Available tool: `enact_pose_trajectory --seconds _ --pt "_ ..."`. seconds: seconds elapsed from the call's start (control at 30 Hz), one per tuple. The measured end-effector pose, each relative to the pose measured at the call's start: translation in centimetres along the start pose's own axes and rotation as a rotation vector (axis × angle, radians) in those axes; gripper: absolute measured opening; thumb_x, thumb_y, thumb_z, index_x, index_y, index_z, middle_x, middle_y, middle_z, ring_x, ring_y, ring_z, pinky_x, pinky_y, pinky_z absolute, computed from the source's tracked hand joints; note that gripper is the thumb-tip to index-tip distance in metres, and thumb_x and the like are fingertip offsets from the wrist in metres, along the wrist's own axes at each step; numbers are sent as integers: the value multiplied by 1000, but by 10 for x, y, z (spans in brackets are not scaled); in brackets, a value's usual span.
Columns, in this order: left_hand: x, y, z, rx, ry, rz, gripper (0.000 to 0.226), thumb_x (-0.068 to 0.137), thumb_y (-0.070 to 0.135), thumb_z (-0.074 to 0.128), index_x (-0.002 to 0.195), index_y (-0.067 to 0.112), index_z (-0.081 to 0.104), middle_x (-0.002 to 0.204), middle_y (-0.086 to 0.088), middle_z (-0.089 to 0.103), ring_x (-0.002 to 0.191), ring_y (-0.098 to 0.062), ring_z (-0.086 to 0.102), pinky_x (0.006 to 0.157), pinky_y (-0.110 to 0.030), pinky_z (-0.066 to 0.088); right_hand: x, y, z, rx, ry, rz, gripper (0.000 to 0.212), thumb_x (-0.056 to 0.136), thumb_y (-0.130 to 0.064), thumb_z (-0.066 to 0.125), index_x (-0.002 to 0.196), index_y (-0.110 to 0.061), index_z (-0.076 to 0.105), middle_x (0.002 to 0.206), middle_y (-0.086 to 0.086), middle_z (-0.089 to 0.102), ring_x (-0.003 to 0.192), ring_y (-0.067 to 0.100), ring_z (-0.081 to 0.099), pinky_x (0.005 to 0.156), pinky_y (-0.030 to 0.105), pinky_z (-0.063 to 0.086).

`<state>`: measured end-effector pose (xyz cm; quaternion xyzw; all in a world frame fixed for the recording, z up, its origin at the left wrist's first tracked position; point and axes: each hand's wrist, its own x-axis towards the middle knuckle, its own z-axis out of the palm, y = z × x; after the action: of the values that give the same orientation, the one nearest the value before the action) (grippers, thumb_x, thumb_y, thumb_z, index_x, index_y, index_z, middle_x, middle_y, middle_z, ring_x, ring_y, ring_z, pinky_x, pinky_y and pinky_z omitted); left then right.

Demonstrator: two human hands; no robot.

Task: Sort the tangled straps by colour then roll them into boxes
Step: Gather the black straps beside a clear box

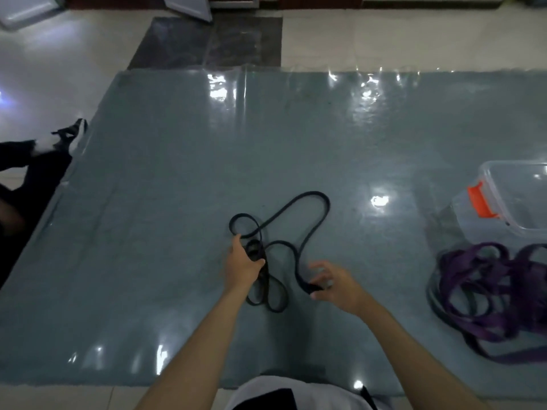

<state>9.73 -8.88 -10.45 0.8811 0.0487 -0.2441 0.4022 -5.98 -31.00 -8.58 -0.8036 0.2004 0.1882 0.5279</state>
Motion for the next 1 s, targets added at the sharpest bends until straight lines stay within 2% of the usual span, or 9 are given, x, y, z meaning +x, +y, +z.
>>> enact_pose_trajectory --seconds 0.1,0.2,0.27,0.4,0.5,0.7,0.83,0.93,1.0 --pt "-2 -4 7 -67 48 14 49 84 9 78 127 17 55 121 -6 65 111 -26 67 91 -44 60 5 1 5 -130 -133 58 53 74 -30 94 118 -37 65 99 -4 74 96 15 72 90 32 58" --pt "-3 -10 8 -98 67 13 27 85 7 77 110 14 68 101 -1 72 96 -22 71 85 -39 60 18 -7 -2 -221 127 116 39 83 -32 86 116 -18 69 93 -3 70 88 16 68 84 27 54" --pt "-2 -13 8 -121 61 -10 26 83 10 81 107 13 72 98 1 73 93 -19 72 85 -38 60 31 -17 -10 -180 310 148 37 88 -26 82 118 -11 66 93 1 66 88 19 65 81 29 51" --pt "-3 -17 10 -176 70 -79 33 79 18 88 108 12 74 102 -2 74 91 -15 72 84 -34 61 60 -35 -9 -93 329 268 64 89 -31 81 140 -7 51 107 7 63 100 23 64 82 29 46" --pt "-5 -13 9 -225 70 -106 27 82 14 86 106 11 76 94 1 76 86 -10 72 77 -22 56 70 -46 15 -143 407 226 94 78 -31 91 152 -14 36 137 15 47 119 30 55 99 41 52" --pt "-8 -8 11 -281 53 -114 21 87 16 82 106 22 76 92 15 74 80 13 66 69 -4 50 67 -39 34 -350 565 415 102 81 -44 85 159 -29 20 159 15 28 141 38 37 110 56 41" --pt "-4 -6 12 -262 -19 -54 20 86 18 82 103 25 73 94 14 74 88 4 69 79 -17 56 59 -30 20 -191 474 134 77 95 -7 70 158 -23 30 143 6 49 121 21 56 101 36 51" --pt "-3 -4 13 -250 -47 -15 20 87 17 80 100 24 69 96 9 73 91 -5 70 84 -28 59 60 -34 15 -164 452 133 65 93 2 68 148 -18 42 104 -4 65 93 14 66 78 23 51" --pt "-3 0 11 -255 -47 12 19 88 16 80 98 25 66 97 8 73 93 -8 70 85 -29 59 61 -30 16 -113 388 173 58 88 0 76 139 -14 53 89 -10 65 83 12 66 78 24 54"
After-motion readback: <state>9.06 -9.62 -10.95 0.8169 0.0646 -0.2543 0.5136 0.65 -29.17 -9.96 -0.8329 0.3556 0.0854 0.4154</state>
